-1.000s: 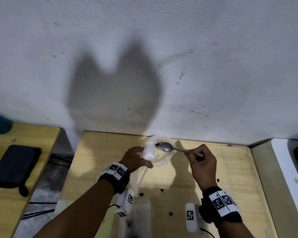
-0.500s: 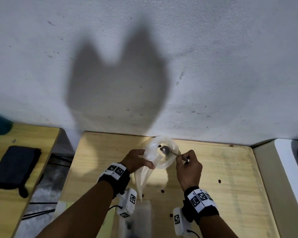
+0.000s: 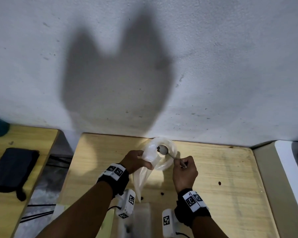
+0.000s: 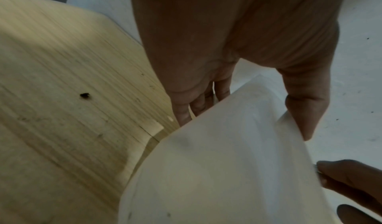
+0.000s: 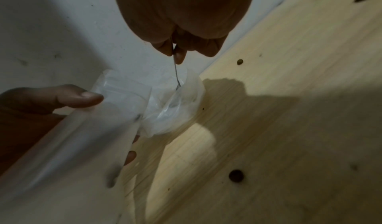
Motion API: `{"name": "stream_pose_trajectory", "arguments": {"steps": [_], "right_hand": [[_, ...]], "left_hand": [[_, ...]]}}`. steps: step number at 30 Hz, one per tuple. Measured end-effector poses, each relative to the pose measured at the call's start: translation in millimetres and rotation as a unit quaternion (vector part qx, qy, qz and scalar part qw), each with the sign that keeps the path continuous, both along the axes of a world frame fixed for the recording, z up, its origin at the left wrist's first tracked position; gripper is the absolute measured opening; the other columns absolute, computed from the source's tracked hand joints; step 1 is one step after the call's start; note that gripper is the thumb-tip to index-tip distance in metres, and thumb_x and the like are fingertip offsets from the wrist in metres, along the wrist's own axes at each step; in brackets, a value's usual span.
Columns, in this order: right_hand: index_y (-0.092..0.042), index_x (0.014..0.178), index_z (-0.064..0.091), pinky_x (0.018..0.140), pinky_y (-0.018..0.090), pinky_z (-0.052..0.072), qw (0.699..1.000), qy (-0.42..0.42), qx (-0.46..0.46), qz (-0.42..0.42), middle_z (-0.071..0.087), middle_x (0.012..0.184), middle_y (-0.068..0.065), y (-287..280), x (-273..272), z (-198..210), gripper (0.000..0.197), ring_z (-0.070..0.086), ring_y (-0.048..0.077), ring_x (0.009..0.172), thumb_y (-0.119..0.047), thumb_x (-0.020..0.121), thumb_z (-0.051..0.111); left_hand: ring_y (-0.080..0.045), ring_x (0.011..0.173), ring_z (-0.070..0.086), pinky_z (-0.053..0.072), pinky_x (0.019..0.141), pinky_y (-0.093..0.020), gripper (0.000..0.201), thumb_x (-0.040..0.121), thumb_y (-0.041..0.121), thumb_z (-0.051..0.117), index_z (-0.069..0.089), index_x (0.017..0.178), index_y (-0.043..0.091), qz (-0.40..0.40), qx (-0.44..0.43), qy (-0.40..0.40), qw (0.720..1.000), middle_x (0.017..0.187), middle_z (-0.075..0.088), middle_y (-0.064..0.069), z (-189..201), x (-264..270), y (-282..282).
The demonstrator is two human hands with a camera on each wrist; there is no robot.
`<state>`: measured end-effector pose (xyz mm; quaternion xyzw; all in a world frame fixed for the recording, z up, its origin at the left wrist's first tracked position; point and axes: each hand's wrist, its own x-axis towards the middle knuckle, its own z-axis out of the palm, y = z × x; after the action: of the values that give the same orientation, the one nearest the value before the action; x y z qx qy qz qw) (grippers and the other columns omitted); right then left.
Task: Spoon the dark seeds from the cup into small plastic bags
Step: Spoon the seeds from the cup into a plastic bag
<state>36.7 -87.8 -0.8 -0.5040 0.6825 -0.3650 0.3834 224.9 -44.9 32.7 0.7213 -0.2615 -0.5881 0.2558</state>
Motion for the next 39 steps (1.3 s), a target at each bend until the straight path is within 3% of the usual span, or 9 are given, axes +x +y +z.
{"name": "stream_pose_trajectory", "arguments": {"steps": [4,8,12,16,18,21,26,31,39], "right_hand": [[-0.011,0.070,0.046,0.055,0.016,0.038,1.000,-0.024,0.010,0.005,0.054,0.066,0.008,0,-3,-8,0.028,0.044,0.006,0.053,-0.007,0.087,0.067],[-0.016,0.070,0.046,0.054,0.013,0.039,0.997,-0.032,-0.002,0.065,0.053,0.063,-0.001,2,-7,-9,0.031,0.047,0.004,0.055,-0.007,0.089,0.069],[-0.008,0.071,0.048,0.055,0.009,0.039,0.996,-0.040,0.007,0.077,0.051,0.064,-0.002,4,-7,-7,0.027,0.049,-0.001,0.056,-0.002,0.088,0.068],[-0.006,0.071,0.049,0.057,0.010,0.040,0.997,-0.052,0.033,0.051,0.051,0.065,-0.001,3,-4,-5,0.025,0.049,-0.003,0.056,0.001,0.085,0.069],[-0.010,0.068,0.051,0.061,0.016,0.042,0.994,-0.075,0.075,0.031,0.052,0.065,0.000,-1,-1,-7,0.027,0.049,0.000,0.058,-0.001,0.082,0.072],[-0.022,0.059,0.053,0.061,0.030,0.039,0.977,-0.128,0.170,0.000,0.052,0.065,0.002,-11,2,-15,0.032,0.046,0.021,0.062,-0.007,0.076,0.075],[-0.014,0.072,0.057,0.039,0.024,0.029,0.956,-0.171,0.234,-0.048,0.049,0.068,0.007,-23,-10,-13,0.020,0.036,0.016,0.050,-0.006,0.080,0.074],[-0.011,0.085,0.059,0.039,0.024,0.024,0.958,-0.184,0.214,-0.056,0.034,0.059,0.004,-26,-30,-5,0.015,0.026,0.015,0.046,-0.007,0.081,0.073],[-0.007,0.072,0.057,0.044,0.023,0.022,0.972,-0.197,0.127,0.011,0.042,0.059,0.009,-27,-52,36,0.018,0.026,0.016,0.047,-0.004,0.084,0.069]], "left_hand": [[-0.022,0.099,0.064,0.052,0.084,-0.036,0.051,0.050,0.022,0.085,0.071,0.099,0.014,-0.020,0.002,-0.007,1.000,0.104,0.071,-0.005,-1,1,0],[-0.019,0.094,0.064,0.053,0.077,-0.032,0.053,0.049,0.025,0.085,0.070,0.099,0.017,-0.047,-0.010,-0.042,0.998,0.104,0.069,-0.003,-7,3,-2],[-0.019,0.103,0.060,0.053,0.085,-0.035,0.077,0.046,0.032,0.084,0.061,0.118,0.016,-0.086,-0.021,-0.093,0.992,0.118,0.061,-0.001,-9,4,-4],[-0.016,0.111,0.054,0.047,0.085,-0.028,0.080,0.060,0.026,0.086,0.051,0.131,0.016,-0.125,-0.028,-0.137,0.982,0.127,0.052,0.004,-9,2,-3],[-0.016,0.110,0.053,0.048,0.086,-0.028,0.081,0.060,0.025,0.086,0.050,0.133,0.016,-0.150,-0.029,-0.143,0.978,0.129,0.051,0.004,-8,0,-2],[-0.016,0.112,0.053,0.048,0.087,-0.028,0.086,0.059,0.026,0.086,0.050,0.136,0.015,-0.176,-0.025,-0.148,0.973,0.132,0.050,0.003,-7,0,-3],[-0.018,0.115,0.053,0.048,0.090,-0.030,0.086,0.060,0.026,0.087,0.048,0.136,0.014,-0.132,-0.023,-0.137,0.981,0.132,0.051,0.002,-7,6,-1],[-0.013,0.109,0.051,0.044,0.081,-0.024,0.087,0.056,0.024,0.090,0.048,0.131,0.018,-0.059,-0.031,-0.122,0.990,0.131,0.050,0.004,-9,9,3],[-0.011,0.107,0.051,0.043,0.082,-0.021,0.085,0.056,0.022,0.090,0.049,0.130,0.019,-0.044,-0.055,-0.130,0.989,0.129,0.049,0.006,-6,2,5]]}}
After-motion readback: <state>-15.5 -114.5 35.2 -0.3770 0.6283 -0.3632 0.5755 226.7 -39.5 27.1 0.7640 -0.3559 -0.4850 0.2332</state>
